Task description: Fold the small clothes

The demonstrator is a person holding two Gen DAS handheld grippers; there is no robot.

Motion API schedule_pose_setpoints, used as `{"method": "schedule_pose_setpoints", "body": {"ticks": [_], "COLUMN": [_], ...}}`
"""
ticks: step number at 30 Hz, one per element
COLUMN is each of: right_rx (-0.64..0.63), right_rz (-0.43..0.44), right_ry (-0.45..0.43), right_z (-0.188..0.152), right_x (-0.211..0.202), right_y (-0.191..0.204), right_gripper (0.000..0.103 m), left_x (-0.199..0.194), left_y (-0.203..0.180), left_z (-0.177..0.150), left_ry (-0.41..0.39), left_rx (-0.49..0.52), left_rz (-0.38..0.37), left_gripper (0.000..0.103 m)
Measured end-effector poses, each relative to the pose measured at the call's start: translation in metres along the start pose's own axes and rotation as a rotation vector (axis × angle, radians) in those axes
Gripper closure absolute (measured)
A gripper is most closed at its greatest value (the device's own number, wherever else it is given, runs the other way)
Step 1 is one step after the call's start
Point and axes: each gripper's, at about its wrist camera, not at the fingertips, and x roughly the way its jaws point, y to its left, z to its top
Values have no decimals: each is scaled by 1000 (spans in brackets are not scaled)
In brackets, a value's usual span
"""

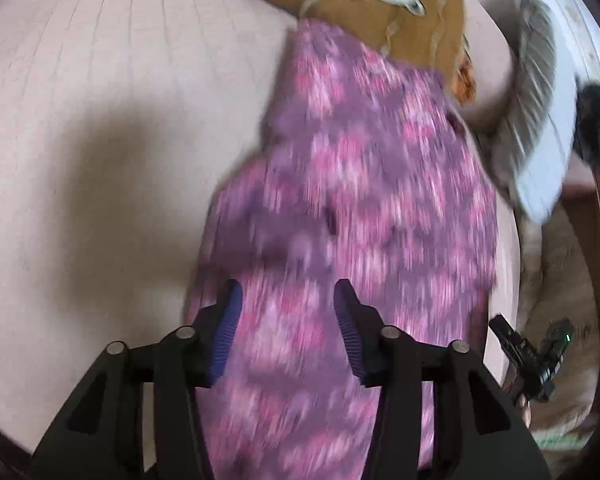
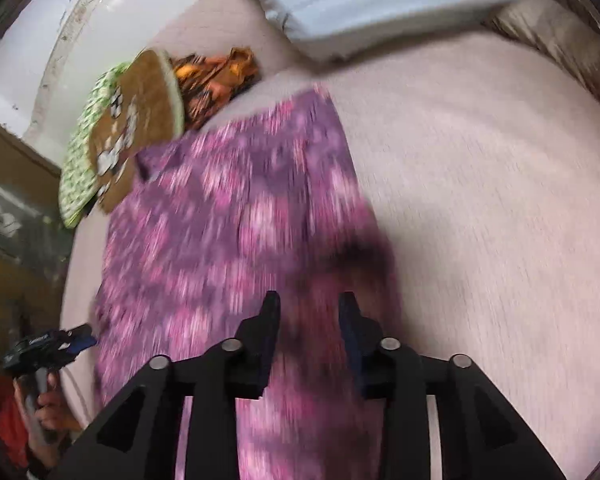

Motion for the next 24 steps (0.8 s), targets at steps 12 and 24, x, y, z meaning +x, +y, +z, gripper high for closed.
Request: {"method": "schedule_pose_setpoints", "body": {"ticks": [12, 24], "right_rx": [-12, -126], "right_rz": [9, 86], "right_ry": [78, 211], "right_z": [-136, -215], "right_x": [-80, -92], "right_y": [-45, -48], "right_gripper": [59, 51], "left_x": [-16, -2], "left_y": [28, 27], "left_z": [-148, -193], "left_ry": [182, 199], "left_rx": [93, 126], "left_rz": [-17, -149], "left_gripper": [48, 35]}}
